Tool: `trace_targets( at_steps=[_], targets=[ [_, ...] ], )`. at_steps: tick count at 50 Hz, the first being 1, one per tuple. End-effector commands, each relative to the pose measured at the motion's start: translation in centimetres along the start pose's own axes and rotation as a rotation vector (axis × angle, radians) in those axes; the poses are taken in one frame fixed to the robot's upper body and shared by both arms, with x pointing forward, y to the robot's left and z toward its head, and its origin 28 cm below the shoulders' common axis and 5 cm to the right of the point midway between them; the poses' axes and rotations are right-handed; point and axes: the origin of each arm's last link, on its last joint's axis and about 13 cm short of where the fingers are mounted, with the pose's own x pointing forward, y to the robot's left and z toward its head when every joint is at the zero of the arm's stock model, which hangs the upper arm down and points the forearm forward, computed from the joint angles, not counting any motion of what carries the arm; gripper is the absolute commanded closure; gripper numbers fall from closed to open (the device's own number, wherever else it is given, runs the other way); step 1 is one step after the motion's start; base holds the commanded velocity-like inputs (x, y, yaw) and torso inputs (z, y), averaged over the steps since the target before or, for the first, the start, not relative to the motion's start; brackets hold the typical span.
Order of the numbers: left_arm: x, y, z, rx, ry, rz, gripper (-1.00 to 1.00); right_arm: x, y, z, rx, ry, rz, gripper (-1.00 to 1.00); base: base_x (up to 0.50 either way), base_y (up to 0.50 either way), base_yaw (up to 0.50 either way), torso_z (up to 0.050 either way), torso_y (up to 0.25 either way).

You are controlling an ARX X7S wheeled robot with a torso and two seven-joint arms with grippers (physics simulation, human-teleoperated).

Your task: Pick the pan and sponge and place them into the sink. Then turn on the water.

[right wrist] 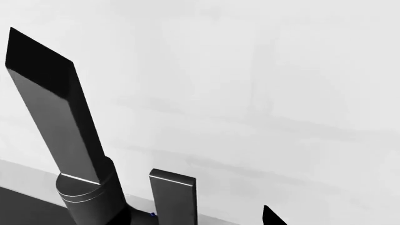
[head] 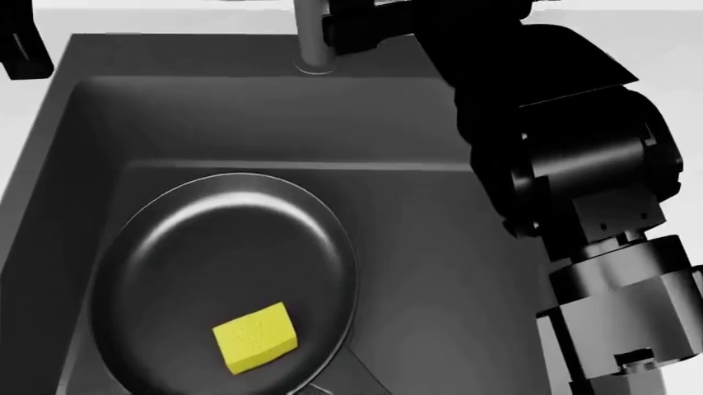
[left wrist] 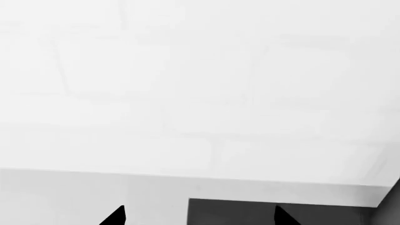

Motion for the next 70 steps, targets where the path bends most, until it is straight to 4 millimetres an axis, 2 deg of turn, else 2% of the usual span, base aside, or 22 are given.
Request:
trace_targets(
  at_steps=[1,33,52,70],
  targets=[
    [0.1,0.0,-0.1,-0.005,-0.005,0.009,-1.00,0.2,0.1,0.7,-0.004,-0.015,0.008,-1.00,0.00,0.00,0.00,0.001,-0.053],
    [0.1,0.4,-0.2,-0.020,0.000,0.017,-1.00,1.5,-0.1,1.9,-0.015,-0.019,0.020,-1.00,0.00,0.00,0.00,0.000,-0.033],
    [0.2,0.3,-0.6,-0.045,0.006,0.018,-1.00,0.8,-0.8,0.8,0.000,-0.010,-0.022,-1.00,0.00,0.00,0.00,0.000,0.000],
    [0.4,0.5,-1.1,-0.043,0.010,0.030,-1.00,-0.2,-1.4,1.2,-0.003,-0.012,-0.052,-1.00,0.00,0.00,0.00,0.000,0.000]
  ],
)
